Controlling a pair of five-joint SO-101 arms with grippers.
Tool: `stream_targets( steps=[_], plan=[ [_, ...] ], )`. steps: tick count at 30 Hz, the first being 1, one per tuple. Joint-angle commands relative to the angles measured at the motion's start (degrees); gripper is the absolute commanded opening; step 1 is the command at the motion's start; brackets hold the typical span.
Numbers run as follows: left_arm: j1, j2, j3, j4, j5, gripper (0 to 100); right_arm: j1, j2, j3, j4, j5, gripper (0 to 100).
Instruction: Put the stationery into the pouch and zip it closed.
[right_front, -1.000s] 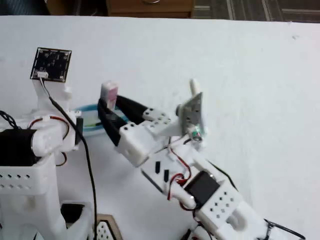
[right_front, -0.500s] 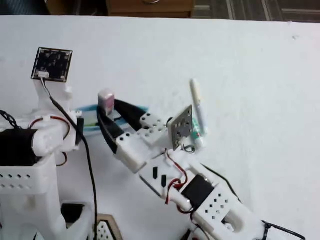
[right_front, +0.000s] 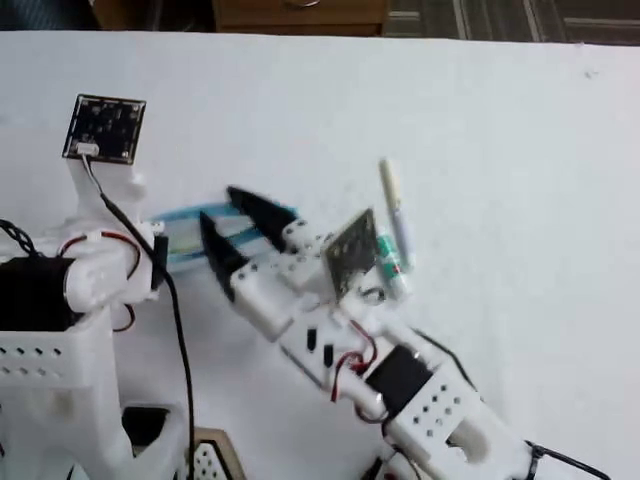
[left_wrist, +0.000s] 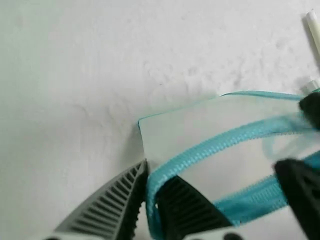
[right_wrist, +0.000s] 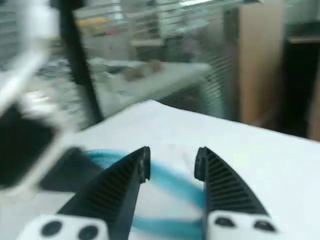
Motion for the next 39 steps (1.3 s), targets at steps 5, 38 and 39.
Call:
stream_targets(
  steps=[5,38,39],
  plan=[
    [-0.6,0.2,-1.8,-0.3,0.1,2,23.3,5.0,-30.3,34.0,2.9,17.6],
    [-0.7,0.2,-1.7,-0.3,0.1,2,33.5,80.3,-53.3,60.2,25.1,31.2],
    [-0.7,0.2,-1.7,-0.3,0.1,2,33.5,81.1,-53.3,59.9,25.1,31.2]
  ],
)
